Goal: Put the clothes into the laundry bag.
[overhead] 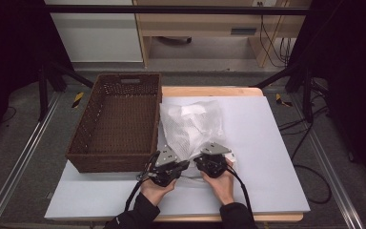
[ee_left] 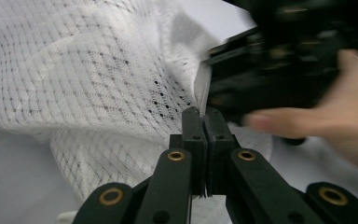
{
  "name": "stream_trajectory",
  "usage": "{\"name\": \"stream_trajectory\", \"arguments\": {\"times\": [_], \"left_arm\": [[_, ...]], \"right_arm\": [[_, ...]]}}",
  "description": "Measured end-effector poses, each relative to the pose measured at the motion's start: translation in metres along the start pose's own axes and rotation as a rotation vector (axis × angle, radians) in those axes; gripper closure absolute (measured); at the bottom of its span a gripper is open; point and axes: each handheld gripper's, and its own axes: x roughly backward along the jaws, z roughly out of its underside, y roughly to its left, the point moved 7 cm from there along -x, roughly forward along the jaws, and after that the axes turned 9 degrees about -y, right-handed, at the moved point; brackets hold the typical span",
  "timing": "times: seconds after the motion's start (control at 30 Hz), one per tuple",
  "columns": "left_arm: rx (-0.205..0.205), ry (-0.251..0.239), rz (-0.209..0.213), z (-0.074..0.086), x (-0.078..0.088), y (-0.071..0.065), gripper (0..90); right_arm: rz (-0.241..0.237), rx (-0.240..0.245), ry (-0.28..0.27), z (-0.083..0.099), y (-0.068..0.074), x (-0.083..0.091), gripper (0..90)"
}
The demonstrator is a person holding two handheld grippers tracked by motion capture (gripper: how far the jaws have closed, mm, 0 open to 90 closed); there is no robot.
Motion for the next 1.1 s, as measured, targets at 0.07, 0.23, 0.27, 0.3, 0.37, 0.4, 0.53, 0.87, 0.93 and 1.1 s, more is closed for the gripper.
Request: {"name": "stream_trajectory", "arguments": {"times": [0.07, 0.23, 0.27, 0.3, 0.37, 0.4, 0.53, 0.87, 0.93, 1.1], "left_arm": [[0.002, -0.002, 0.007, -0.001, 0.001, -0.001, 88.8], [-0.004, -0.002, 0.014, 0.000, 0.003, -0.004, 88.9], [-0.004, 0.001, 0.016, 0.000, 0.002, -0.004, 88.9], [-0.005, 0.008, 0.015, 0.001, 0.001, -0.004, 88.9], [-0.001, 0.016, 0.014, 0.004, 0.000, -0.002, 88.8], [0.004, 0.019, 0.013, 0.005, -0.001, -0.001, 88.7], [0.007, 0.047, 0.001, 0.010, -0.005, 0.004, 88.5], [-0.058, 0.128, -0.048, 0.015, -0.005, 0.008, 75.4], [-0.058, 0.127, -0.056, 0.016, 0.002, 0.009, 71.3], [-0.061, 0.119, -0.077, 0.026, 0.023, 0.012, 61.7]], "right_arm": [[0.029, -0.040, -0.006, -0.002, -0.005, -0.015, 86.3], [0.172, -0.048, -0.049, -0.013, -0.028, -0.024, 87.8], [0.187, -0.051, -0.042, -0.012, -0.032, -0.026, 87.7], [0.188, -0.056, -0.033, -0.011, -0.034, -0.027, 87.4], [0.156, -0.070, -0.013, -0.010, -0.033, -0.023, 84.1], [0.134, -0.070, -0.004, -0.010, -0.031, -0.018, 80.9], [0.029, -0.064, -0.001, -0.009, -0.017, 0.018, 66.4], [-0.036, -0.106, -0.093, -0.025, -0.038, 0.105, 59.8], [-0.002, -0.111, -0.103, -0.026, -0.045, 0.109, 59.6], [0.100, -0.065, -0.005, 0.000, -0.063, 0.090, 57.8]]}}
